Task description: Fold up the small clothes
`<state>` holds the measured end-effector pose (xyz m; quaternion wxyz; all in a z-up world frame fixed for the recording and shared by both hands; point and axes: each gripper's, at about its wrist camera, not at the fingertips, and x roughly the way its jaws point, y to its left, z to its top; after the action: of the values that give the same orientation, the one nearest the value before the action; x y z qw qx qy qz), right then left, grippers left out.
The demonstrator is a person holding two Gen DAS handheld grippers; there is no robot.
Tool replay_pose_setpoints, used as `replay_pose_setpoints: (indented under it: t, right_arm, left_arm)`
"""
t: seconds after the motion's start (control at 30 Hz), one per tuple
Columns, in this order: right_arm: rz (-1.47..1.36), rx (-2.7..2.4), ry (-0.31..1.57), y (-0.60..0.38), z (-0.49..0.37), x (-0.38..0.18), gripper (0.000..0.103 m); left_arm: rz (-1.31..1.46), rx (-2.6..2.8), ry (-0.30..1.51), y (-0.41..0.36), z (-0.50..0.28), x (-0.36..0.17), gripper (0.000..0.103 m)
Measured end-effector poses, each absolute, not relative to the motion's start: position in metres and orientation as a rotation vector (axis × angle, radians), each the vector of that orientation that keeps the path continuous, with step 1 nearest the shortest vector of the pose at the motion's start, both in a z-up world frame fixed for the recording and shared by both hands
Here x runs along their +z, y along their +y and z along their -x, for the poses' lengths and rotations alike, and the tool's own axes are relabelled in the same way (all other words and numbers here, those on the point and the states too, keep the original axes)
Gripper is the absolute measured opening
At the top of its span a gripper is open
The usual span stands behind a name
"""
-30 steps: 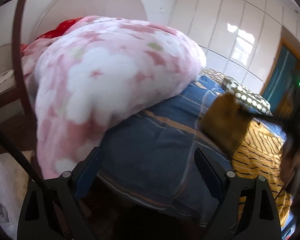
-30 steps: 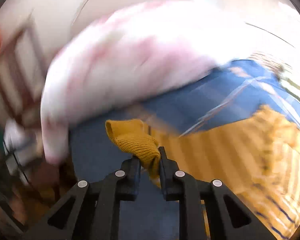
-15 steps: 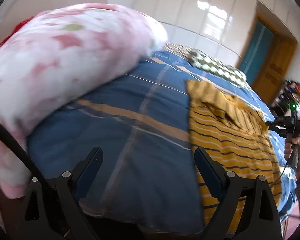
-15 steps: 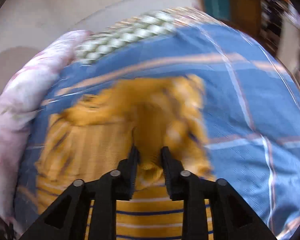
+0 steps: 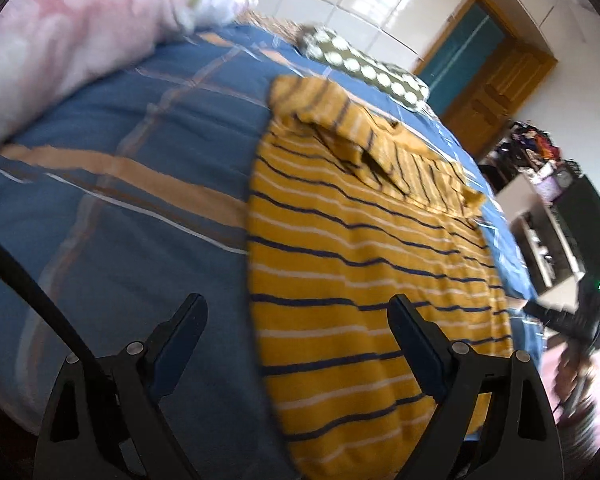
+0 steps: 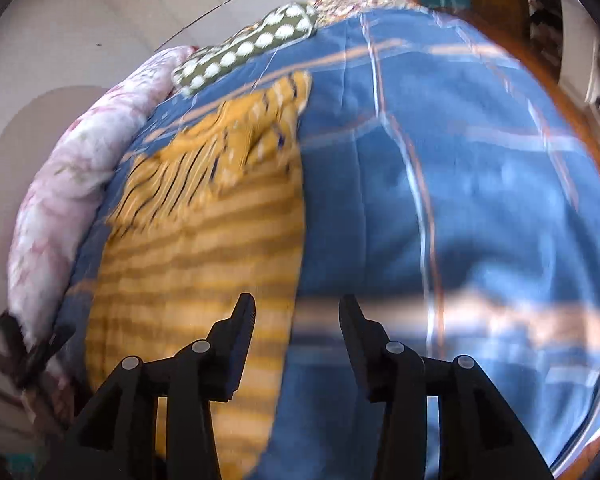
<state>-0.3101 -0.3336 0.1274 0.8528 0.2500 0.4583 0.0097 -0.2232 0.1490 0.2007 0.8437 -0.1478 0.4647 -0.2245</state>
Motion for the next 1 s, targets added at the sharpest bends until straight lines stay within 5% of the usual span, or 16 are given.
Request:
replay_pose_setpoints:
  t: [0.3, 0.77, 0.83, 0.87, 0.9, 0.93, 1.0]
  right_arm:
    - [-0.645, 0.171, 0.904, -0.279, 0.333, 0.075, 0.049]
    - [-0.711, 0.251, 0.858, -0.24, 0.373, 0.068, 0.047]
    - [-0.697, 0.233, 0.862, -0.236, 0.374, 0.066, 0.039]
    - [-0.684, 0.211, 0.868, -0.233, 0.374, 0.066, 0.036]
    - [-0.677, 0.197, 0.873, -0.233, 0.374, 0.066, 0.028]
    - [-0.675, 0.187, 0.879, -0.233, 0.374, 0.067, 0.017]
    - [-0.667, 0.172, 0.892, -0.234, 0.373, 0.071, 0.012]
  left_arm:
    - [0.439, -0.589, 1.072, 0.128, 0.231, 0.154, 0.055]
    - [0.399, -0.588, 1.041, 0.123, 0.289, 0.137, 0.057]
    - [0.37, -0.562, 1.055, 0.12, 0.284, 0.133, 0.056]
    - [0.346, -0.545, 1.062, 0.12, 0.282, 0.133, 0.049]
    - [0.299, -0.503, 1.069, 0.119, 0.282, 0.135, 0.022]
    - [0.256, -0.471, 1.072, 0.119, 0.278, 0.136, 0.01]
    - [0.284, -0.477, 1.066, 0.129, 0.275, 0.141, 0.01]
